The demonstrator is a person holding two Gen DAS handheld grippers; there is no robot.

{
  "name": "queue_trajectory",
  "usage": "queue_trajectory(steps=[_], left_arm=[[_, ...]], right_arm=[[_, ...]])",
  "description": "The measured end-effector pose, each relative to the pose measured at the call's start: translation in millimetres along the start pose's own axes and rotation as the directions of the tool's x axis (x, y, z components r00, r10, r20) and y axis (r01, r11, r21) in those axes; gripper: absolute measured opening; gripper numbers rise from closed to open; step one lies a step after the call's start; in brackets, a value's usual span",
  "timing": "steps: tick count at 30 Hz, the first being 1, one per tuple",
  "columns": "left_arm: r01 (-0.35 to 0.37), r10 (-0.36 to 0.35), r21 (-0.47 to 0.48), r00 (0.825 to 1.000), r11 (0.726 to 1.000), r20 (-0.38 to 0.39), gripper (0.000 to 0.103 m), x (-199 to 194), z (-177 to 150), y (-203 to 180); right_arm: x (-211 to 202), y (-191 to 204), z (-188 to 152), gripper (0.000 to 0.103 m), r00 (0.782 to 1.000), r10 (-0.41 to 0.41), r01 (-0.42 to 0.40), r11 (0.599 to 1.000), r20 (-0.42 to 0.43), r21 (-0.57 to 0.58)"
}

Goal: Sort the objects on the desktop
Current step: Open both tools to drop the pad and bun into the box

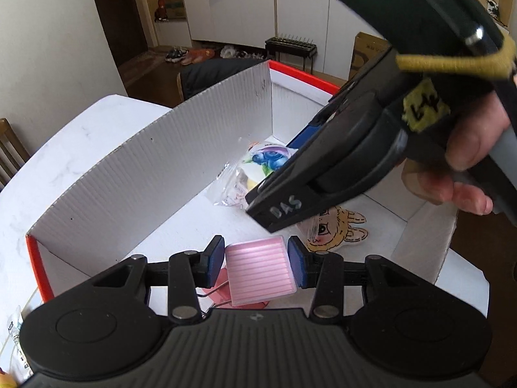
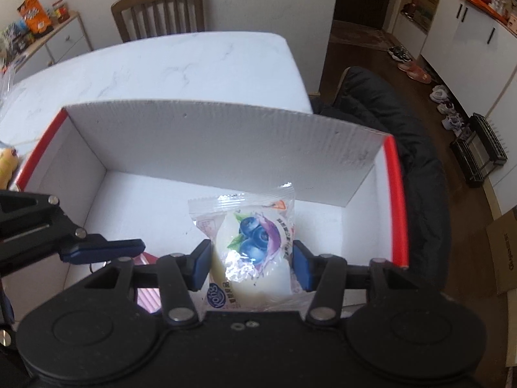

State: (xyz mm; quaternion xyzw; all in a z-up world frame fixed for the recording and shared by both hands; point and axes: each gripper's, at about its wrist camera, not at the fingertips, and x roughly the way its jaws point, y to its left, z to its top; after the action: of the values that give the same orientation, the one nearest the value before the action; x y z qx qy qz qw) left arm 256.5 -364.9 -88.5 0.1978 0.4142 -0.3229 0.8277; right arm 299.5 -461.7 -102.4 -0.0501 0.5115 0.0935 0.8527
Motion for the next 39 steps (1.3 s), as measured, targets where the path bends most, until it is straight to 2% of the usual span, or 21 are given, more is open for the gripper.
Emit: queue_trajectory(steps=[6,12,15,20,22,24,26,39], left_arm=[[0.007,-0.010,-0.033,0.995,0.999,-0.096,0.042,9.7,-1.7,5.5],[0.030,-0.037,-0.042,0.981,0.999,-0.191,0.043,20.7,-1.4,7.0],[0.033,-0.040,-0.037,0.976,0.999,-0.215,0.043,23.2,-1.9,5.8],[0.041,-0.049,-0.036,0.972,0.998,-0.229,0.043,21.1,-5.3,5.3],[0.028,-0.034,-0.032,0.976,0.999,-0.214,0.046,18.6,-5.0,4.2],[0.021,-0.026,-0.028,0.982,0.999,-0.185,0.062,11.5,-6.0,3.9],[0.014,-0.018,-0.028,0.987,1.000,-0.158,0.070,6.1,-5.2,4.1],[-0.039,0.037,-0.123,0.999,0.992,-0.018,0.070,-46.0,-15.8,11.3]], right_arm=[[16.6,1.1,-0.3,0.052,0.998,0.010,-0.010,1.000,-0.067,0.008],[20.3,1.2,0.6,0.053,0.996,0.024,-0.023,1.000,-0.083,0.012],[19.9,1.0,-0.3,0.054,0.996,0.031,-0.030,0.999,-0.087,0.016],[19.0,0.4,-0.1,0.067,0.994,0.057,-0.054,0.998,-0.088,0.029],[17.4,1.6,-0.2,0.072,0.994,0.063,-0.061,0.998,-0.088,0.024],[13.7,2.0,-0.6,0.075,0.994,0.072,-0.071,0.997,-0.077,0.021],[9.8,1.9,-0.6,0.078,0.994,0.083,-0.081,0.996,-0.068,0.025],[-35.8,-4.4,-2.0,0.081,0.995,0.088,-0.089,0.996,0.038,0.030]])
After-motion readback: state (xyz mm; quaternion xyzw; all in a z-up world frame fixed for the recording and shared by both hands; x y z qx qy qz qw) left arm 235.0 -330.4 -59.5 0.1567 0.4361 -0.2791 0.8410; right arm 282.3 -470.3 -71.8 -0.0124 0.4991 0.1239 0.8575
